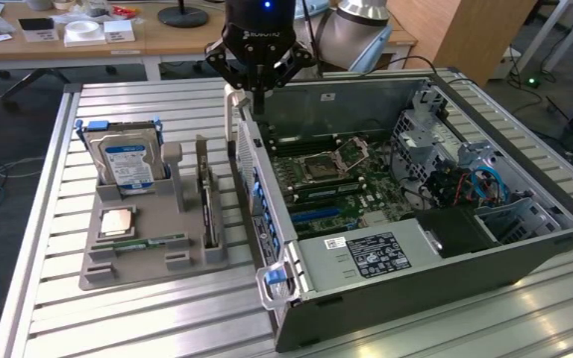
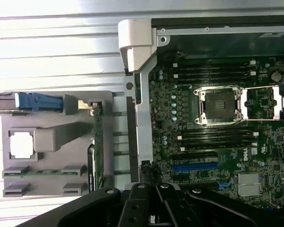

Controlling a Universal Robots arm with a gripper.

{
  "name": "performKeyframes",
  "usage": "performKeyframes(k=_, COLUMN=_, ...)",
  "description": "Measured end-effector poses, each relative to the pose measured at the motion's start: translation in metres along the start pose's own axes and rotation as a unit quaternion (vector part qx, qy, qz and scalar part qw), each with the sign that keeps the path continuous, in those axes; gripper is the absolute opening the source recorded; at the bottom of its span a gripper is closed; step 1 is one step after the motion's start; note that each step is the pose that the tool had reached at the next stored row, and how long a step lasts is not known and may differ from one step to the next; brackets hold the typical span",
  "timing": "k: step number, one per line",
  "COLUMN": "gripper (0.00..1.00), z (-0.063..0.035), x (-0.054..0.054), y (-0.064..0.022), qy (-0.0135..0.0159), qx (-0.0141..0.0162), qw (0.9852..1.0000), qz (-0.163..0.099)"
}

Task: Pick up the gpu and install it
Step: 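Reach for the gpu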

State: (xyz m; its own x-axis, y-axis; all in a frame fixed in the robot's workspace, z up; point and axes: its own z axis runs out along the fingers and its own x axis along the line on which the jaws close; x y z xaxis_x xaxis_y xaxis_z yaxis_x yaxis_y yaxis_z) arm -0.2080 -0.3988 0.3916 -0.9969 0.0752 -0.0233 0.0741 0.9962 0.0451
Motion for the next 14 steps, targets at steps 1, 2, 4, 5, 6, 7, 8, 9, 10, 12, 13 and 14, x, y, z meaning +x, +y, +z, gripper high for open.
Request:
performKeyframes(k=1, gripper=0.11, z=0.0000, x=0.002, y=-0.0001, qy=0.0000, qx=0.0000, qw=1.0000, qz=0.000)
performKeyframes(k=2, gripper=0.11, z=-0.0001, x=0.003, y=-0.0002, qy=0.0000, qx=0.0000, qw=1.0000, qz=0.000)
performKeyframes(k=4, gripper=0.11, z=-0.0001, x=0.006, y=-0.0004, qy=0.0000, qx=0.0000, qw=1.0000, qz=0.000)
performKeyframes(k=5, gripper=0.11, z=-0.0002, x=0.008, y=-0.0005, qy=0.0000, qx=0.0000, qw=1.0000, qz=0.000)
performKeyframes(k=6, gripper=0.11, z=-0.0002, x=0.010, y=-0.0006, qy=0.0000, qx=0.0000, qw=1.0000, qz=0.000)
performKeyframes(k=7, gripper=0.11, z=-0.0002, x=0.011, y=-0.0006, qy=0.0000, qx=0.0000, qw=1.0000, qz=0.000)
performKeyframes(k=8, gripper=0.11, z=-0.0002, x=0.013, y=-0.0008, qy=0.0000, qx=0.0000, qw=1.0000, qz=0.000)
performKeyframes(k=9, gripper=0.11, z=-0.0003, x=0.014, y=-0.0008, qy=0.0000, qx=0.0000, qw=1.0000, qz=0.000)
performKeyframes(k=10, gripper=0.11, z=-0.0003, x=0.016, y=-0.0009, qy=0.0000, qx=0.0000, qw=1.0000, qz=0.000)
performKeyframes(k=12, gripper=0.11, z=-0.0003, x=0.019, y=-0.0011, qy=0.0000, qx=0.0000, qw=1.0000, qz=0.000)
performKeyframes(k=13, gripper=0.11, z=-0.0004, x=0.020, y=-0.0011, qy=0.0000, qx=0.0000, qw=1.0000, qz=0.000)
performKeyframes(k=14, gripper=0.11, z=-0.0004, x=0.022, y=-0.0012, qy=0.0000, qx=0.0000, qw=1.0000, qz=0.000)
